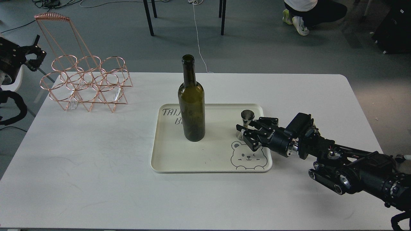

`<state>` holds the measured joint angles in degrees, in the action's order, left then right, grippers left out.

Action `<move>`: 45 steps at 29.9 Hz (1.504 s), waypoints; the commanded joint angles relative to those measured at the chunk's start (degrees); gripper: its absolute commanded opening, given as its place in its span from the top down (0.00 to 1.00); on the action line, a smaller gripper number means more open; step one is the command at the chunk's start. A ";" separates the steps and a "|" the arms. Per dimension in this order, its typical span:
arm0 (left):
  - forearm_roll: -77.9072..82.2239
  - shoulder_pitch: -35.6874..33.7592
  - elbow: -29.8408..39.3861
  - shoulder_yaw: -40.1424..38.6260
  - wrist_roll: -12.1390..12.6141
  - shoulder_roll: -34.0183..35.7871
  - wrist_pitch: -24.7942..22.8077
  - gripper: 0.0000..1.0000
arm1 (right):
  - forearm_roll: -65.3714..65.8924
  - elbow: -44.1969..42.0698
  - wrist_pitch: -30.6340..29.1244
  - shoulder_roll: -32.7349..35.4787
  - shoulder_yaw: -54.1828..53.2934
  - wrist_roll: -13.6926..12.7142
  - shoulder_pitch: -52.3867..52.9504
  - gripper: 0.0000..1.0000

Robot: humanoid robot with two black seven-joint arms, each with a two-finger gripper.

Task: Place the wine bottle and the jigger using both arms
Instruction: 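Grasp the steel jigger with the right gripper, then lift the jigger off the tray and lower it onto the table beside it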

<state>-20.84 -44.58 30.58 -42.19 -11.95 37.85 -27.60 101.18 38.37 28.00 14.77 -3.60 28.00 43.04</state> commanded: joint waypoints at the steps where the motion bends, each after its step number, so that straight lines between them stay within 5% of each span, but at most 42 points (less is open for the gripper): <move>1: 0.01 -0.50 0.01 0.09 0.00 0.03 0.00 0.02 | -0.02 -0.14 0.00 -0.53 -0.01 0.00 0.11 0.63; 10: 0.01 -0.59 0.01 0.09 0.00 0.03 0.00 0.02 | -0.02 -0.49 0.00 -0.44 0.08 0.00 0.29 0.90; 19: 0.01 -1.38 0.01 0.00 0.00 0.29 0.08 0.02 | -0.37 0.30 0.00 0.52 -0.36 0.00 0.37 0.90; 32: 0.10 -1.47 0.62 0.09 0.09 1.87 0.09 0.02 | -8.62 7.15 0.00 14.84 -7.30 0.00 -0.77 0.90; 45: 0.18 -1.47 0.71 0.09 0.18 1.96 0.00 0.02 | -20.85 2.69 0.00 21.70 -7.21 0.00 -10.08 0.90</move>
<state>-20.66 -46.06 31.28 -42.10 -11.78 39.98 -27.59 81.30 43.51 28.00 36.21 -10.85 28.00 34.25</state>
